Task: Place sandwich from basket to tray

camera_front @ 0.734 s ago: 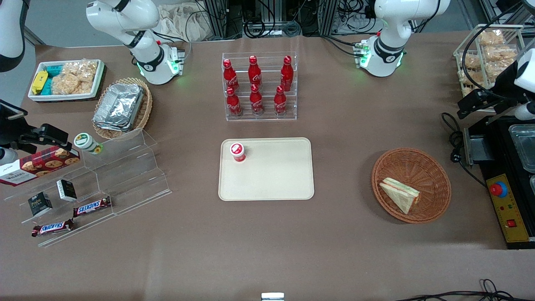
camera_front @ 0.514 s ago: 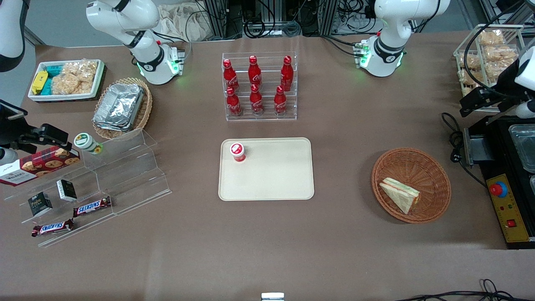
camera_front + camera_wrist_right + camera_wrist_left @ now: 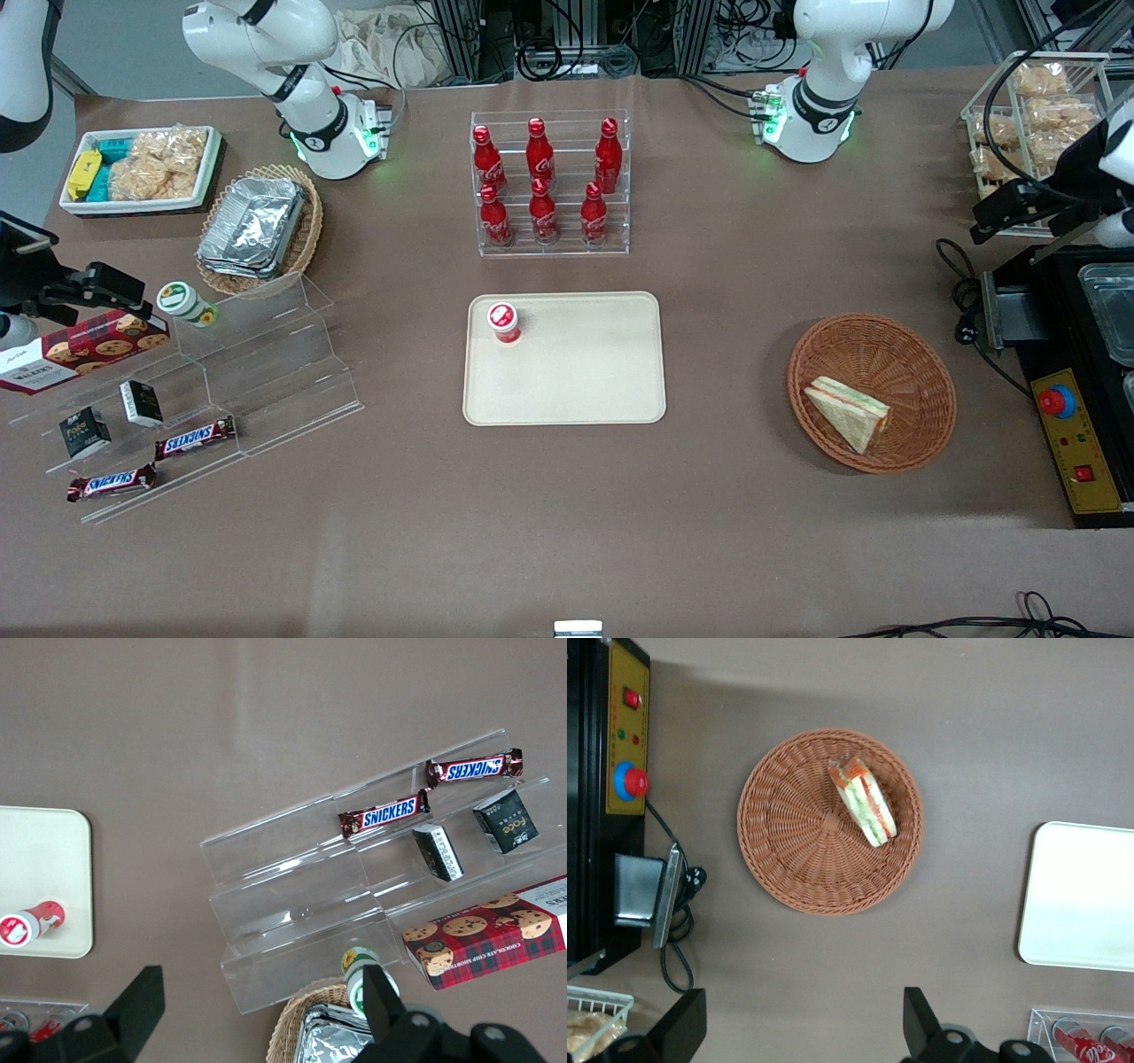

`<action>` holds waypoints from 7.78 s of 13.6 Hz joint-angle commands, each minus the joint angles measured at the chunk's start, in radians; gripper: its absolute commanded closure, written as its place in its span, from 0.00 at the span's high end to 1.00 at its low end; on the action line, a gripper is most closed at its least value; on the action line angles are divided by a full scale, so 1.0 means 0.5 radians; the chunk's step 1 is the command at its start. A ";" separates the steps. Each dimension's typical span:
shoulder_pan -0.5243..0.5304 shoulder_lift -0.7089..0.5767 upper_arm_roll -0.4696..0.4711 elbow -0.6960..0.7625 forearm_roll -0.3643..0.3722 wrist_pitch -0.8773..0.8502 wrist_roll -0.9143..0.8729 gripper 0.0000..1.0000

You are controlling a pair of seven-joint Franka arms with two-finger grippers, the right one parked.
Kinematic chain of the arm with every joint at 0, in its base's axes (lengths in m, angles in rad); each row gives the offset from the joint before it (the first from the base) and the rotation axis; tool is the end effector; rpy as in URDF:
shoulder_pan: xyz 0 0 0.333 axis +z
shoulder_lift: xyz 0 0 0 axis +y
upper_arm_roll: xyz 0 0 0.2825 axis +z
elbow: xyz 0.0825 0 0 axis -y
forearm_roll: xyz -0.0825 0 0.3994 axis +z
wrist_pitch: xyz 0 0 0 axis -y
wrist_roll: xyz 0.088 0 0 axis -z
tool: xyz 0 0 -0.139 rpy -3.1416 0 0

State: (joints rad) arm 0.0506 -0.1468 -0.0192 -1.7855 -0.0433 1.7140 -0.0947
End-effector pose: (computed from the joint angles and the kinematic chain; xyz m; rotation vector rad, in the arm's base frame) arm 0.5425 0.0111 0.5478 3.0902 0.2023 0.1146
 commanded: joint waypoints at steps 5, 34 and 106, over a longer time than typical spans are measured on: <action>0.019 0.382 0.002 0.061 -0.055 0.198 -0.432 1.00; -0.126 1.138 -0.005 -0.291 -0.395 1.705 -0.811 0.27; -0.177 0.358 -0.052 0.396 0.081 -0.026 -0.284 1.00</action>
State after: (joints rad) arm 0.0492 0.0948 -0.1433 -1.5223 0.0279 1.7029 -0.3135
